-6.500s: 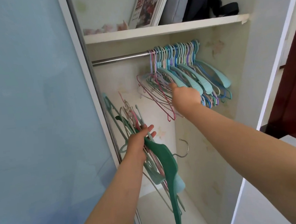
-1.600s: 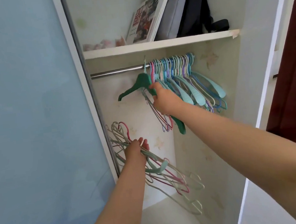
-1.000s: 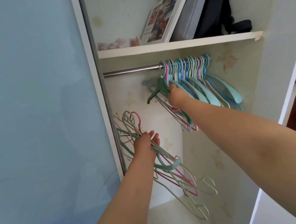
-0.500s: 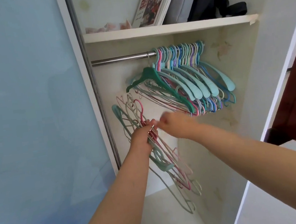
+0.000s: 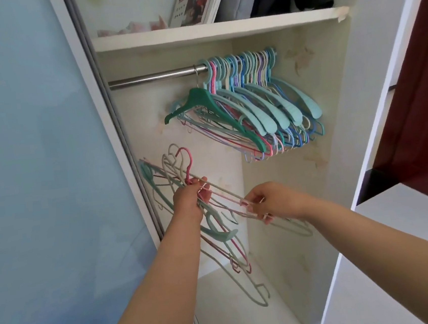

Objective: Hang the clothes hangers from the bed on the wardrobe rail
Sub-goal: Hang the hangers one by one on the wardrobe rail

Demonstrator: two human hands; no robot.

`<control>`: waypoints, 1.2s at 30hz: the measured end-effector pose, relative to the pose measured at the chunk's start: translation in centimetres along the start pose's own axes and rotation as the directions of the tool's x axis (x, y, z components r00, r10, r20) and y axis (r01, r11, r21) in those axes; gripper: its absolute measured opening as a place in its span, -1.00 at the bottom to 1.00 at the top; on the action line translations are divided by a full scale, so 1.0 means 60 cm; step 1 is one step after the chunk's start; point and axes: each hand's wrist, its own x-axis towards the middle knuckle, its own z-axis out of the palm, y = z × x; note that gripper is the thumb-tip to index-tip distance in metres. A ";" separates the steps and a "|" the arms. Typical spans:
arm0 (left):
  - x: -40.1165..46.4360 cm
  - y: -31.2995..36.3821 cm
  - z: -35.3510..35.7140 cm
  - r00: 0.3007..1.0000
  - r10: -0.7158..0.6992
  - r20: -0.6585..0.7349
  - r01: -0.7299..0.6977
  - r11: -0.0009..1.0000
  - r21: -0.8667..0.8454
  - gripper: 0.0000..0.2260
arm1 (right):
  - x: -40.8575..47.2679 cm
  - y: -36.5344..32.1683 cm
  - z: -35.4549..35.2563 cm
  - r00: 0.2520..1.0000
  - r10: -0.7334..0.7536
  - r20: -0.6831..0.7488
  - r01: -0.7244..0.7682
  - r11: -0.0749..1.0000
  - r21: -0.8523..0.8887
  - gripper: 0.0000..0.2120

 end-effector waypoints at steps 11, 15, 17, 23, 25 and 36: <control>0.021 -0.032 -0.031 0.991 0.058 -0.122 -0.035 0.982 0.186 -0.78 | -0.021 0.056 -0.043 0.986 0.140 -0.091 -0.148 0.984 -0.095 -0.53; 0.023 -0.042 -0.034 0.981 -0.002 -0.193 0.030 0.989 0.143 -0.81 | -0.008 0.092 -0.028 0.943 0.331 0.045 -0.276 0.849 -0.451 -0.42; 0.020 -0.048 -0.034 0.983 -0.030 -0.183 0.057 0.988 0.144 -0.81 | -0.006 0.100 -0.015 0.937 0.335 -0.099 -0.287 0.578 -0.764 -0.64; 0.007 -0.064 -0.038 0.990 -0.064 -0.122 0.081 0.987 0.141 -0.78 | 0.002 0.116 0.050 0.967 0.255 0.019 -0.065 0.317 -0.946 -0.57; 0.003 -0.066 -0.037 0.991 -0.064 -0.121 0.082 0.986 0.147 -0.79 | 0.010 0.114 0.055 0.968 0.249 0.034 -0.044 0.304 -0.952 -0.57; -0.004 -0.056 -0.055 0.992 0.077 -0.099 -0.045 0.957 0.287 -0.89 | 0.008 0.134 0.034 0.863 0.499 0.081 -0.363 0.723 -0.587 0.02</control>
